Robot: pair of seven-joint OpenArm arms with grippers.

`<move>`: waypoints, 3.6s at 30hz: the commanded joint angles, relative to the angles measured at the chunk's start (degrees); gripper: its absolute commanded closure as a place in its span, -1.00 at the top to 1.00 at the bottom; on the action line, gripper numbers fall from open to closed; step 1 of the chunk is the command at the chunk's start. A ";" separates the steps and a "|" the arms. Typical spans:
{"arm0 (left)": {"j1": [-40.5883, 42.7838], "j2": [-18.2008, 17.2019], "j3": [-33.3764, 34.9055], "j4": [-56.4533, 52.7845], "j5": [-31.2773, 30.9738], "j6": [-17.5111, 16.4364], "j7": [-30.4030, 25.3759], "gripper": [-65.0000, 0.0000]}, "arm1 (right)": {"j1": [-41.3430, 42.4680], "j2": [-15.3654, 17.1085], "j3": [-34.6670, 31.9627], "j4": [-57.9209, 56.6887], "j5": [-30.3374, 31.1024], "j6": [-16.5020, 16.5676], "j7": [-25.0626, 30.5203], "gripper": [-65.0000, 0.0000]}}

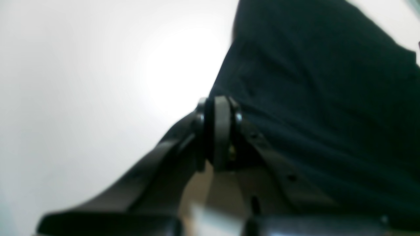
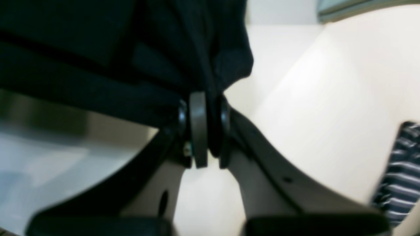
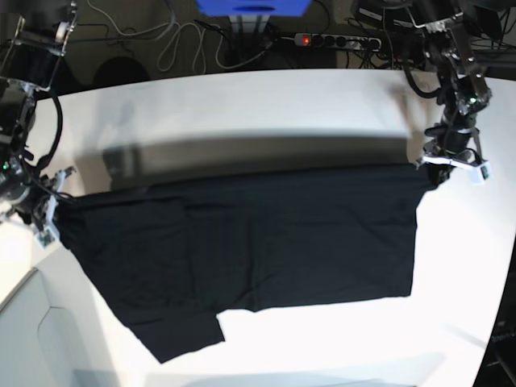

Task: Fold the T-shirt properly
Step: 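Drag the held shirt edge back across the table with both grippers, then release the shoulder edge and open both grippers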

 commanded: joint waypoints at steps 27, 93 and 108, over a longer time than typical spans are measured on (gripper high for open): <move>-5.32 -0.60 -6.55 2.87 0.35 0.30 9.24 -1.00 | 8.12 3.01 -5.39 -2.00 -1.04 0.75 -3.38 -0.99; 16.57 8.45 -12.62 4.90 0.35 0.65 9.77 -0.84 | -31.26 -6.75 13.60 13.21 -0.95 0.84 6.03 0.10; 16.57 10.12 -16.40 4.98 0.26 0.47 9.86 -0.82 | -30.73 -6.48 13.68 13.30 -0.95 0.84 6.03 0.16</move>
